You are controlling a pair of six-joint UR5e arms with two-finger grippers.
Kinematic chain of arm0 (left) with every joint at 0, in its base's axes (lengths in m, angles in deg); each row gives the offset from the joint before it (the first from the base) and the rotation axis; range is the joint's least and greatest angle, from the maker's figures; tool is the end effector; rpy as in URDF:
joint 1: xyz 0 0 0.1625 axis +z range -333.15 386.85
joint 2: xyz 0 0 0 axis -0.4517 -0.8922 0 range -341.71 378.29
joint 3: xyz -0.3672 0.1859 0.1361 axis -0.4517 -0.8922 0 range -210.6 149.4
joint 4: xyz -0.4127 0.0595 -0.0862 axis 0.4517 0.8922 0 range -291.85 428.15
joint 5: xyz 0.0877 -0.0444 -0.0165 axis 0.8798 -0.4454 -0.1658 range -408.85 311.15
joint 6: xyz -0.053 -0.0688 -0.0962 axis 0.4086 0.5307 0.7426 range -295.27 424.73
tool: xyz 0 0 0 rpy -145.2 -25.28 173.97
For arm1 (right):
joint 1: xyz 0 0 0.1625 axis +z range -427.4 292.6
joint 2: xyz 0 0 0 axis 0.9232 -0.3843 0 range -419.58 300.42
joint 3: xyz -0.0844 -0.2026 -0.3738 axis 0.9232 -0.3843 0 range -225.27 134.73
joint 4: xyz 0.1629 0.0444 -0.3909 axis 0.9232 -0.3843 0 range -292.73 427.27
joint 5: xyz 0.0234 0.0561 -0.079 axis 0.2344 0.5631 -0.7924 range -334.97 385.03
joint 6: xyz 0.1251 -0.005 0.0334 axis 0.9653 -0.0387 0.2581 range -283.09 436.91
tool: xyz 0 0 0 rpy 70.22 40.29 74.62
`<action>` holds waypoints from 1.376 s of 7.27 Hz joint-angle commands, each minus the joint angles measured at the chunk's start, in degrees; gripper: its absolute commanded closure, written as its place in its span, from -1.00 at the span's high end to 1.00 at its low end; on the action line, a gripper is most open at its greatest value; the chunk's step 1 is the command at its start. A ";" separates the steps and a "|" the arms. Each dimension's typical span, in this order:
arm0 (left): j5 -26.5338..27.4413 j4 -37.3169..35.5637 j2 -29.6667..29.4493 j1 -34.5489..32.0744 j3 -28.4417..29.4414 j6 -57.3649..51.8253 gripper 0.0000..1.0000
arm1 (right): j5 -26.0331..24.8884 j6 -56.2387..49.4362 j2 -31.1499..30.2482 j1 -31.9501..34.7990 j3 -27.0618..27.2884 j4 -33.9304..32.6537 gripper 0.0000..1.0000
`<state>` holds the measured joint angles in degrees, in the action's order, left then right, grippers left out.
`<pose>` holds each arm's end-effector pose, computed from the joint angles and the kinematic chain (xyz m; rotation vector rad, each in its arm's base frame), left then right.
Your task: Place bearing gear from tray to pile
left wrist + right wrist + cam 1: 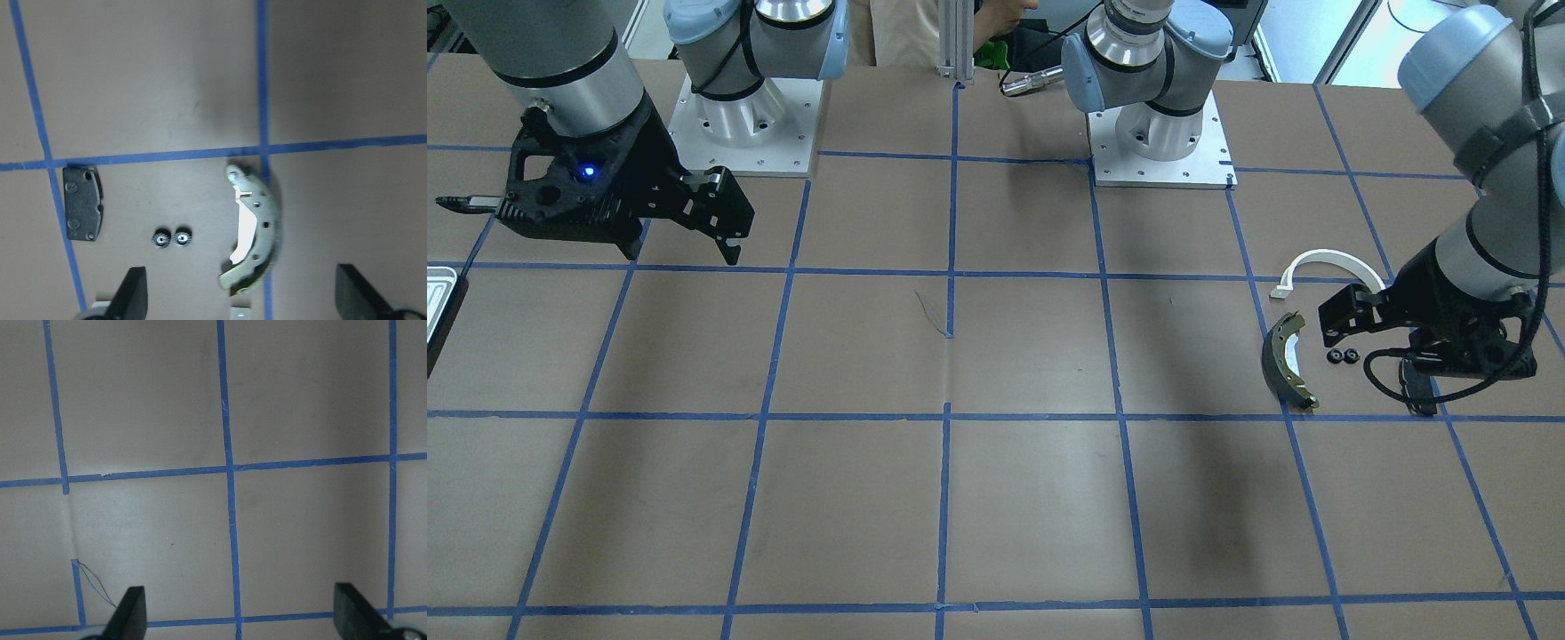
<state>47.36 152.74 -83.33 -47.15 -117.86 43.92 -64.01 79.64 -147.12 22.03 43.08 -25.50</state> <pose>0.0447 -0.5890 0.3900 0.1332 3.0519 0.1401 0.1302 -0.5284 0.4638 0.0896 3.1226 -0.0525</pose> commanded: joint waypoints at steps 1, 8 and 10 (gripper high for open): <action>-1.37 4.17 2.37 -9.20 3.93 7.10 1.00 | -0.07 -0.36 0.00 -0.13 -0.37 -0.14 1.00; -7.27 8.65 6.43 -14.86 1.57 12.03 1.00 | -0.07 -0.45 -0.09 -0.48 -0.37 0.04 1.00; -4.22 8.92 6.69 -14.60 1.57 12.03 1.00 | -0.08 -0.45 -0.09 -0.48 -0.28 0.04 1.00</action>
<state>41.12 161.31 -76.88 -61.92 -116.26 55.94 -64.08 79.23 -147.21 21.55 42.72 -25.51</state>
